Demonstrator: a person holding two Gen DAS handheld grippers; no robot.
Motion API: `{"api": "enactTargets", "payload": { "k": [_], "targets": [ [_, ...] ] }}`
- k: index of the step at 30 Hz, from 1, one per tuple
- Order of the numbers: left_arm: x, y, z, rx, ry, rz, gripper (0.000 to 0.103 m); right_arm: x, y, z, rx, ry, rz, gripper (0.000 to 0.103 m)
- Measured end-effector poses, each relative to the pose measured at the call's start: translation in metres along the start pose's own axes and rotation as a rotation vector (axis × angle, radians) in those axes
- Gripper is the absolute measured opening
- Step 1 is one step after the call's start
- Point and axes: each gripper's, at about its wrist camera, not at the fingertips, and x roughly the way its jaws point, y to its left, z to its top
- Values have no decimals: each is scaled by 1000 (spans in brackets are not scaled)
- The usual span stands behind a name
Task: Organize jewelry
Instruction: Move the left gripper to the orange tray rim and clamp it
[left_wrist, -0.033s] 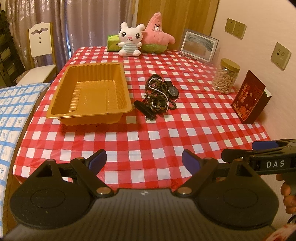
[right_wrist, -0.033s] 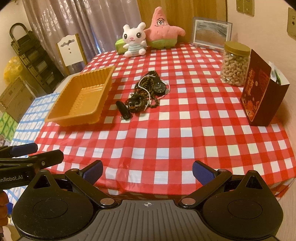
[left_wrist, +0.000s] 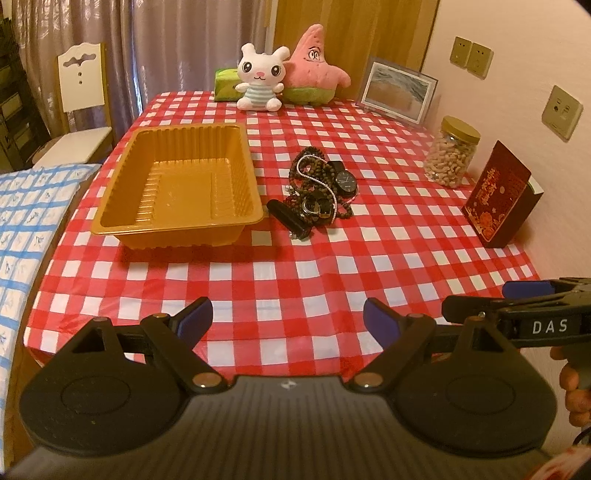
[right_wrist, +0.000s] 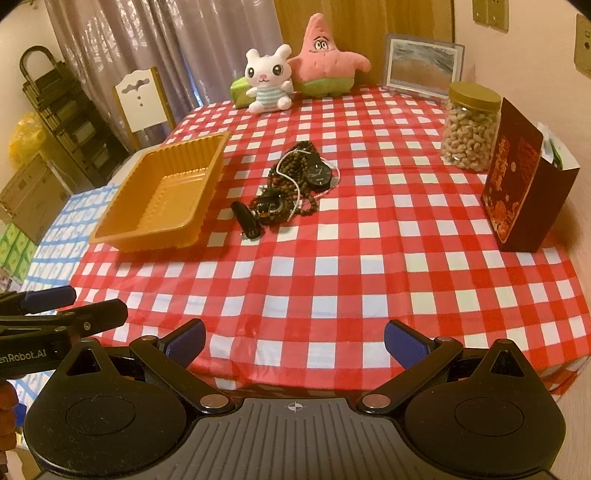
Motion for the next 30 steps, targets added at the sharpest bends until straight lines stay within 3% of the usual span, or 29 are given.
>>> {"api": "enactTargets", "payload": {
  "k": [11, 19, 30],
  "targets": [
    [25, 12, 2, -136, -8, 84, 88, 22, -22, 15, -25, -68, 50, 103],
    [38, 36, 1, -220, -73, 195, 86, 52, -27, 23, -31, -88, 85, 103],
    [72, 77, 2, -373, -119, 216, 74, 92, -14, 35, -48, -106, 55, 103]
  ]
}}
